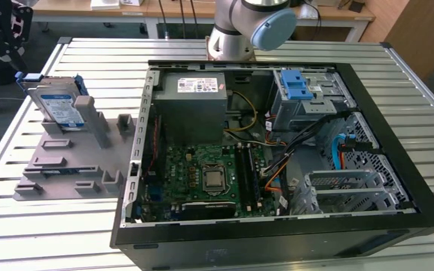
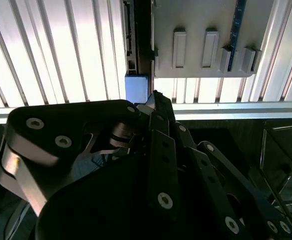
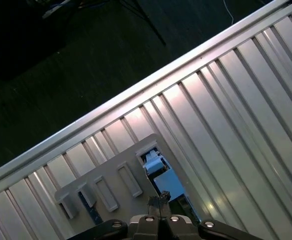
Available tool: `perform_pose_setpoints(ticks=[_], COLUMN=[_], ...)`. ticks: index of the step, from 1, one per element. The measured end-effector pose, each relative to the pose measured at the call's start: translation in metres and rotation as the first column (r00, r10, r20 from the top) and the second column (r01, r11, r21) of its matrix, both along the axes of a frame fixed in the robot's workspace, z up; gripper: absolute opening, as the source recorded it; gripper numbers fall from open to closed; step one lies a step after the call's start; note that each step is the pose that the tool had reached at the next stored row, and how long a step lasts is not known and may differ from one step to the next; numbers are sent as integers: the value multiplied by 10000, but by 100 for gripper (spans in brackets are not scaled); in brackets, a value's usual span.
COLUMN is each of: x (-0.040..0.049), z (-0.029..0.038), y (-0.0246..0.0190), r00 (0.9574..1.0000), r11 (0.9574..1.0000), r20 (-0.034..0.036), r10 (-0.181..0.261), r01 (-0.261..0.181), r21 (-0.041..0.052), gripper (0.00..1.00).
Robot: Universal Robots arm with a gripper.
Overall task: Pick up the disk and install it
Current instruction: 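Pick up the disk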
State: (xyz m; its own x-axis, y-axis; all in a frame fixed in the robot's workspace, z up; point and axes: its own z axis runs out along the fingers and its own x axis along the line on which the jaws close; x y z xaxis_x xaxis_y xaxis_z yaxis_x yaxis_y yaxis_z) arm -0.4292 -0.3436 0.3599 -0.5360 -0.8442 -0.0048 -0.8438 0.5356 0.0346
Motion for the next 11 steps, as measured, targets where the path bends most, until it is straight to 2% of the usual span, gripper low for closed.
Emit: perform_pose_setpoints(ticks=[11], x=[11], z=[0], y=[0], r00=[10000], r11=[10000], r20=[0], r10=[0], r01=[0], r21=[0], gripper=[11])
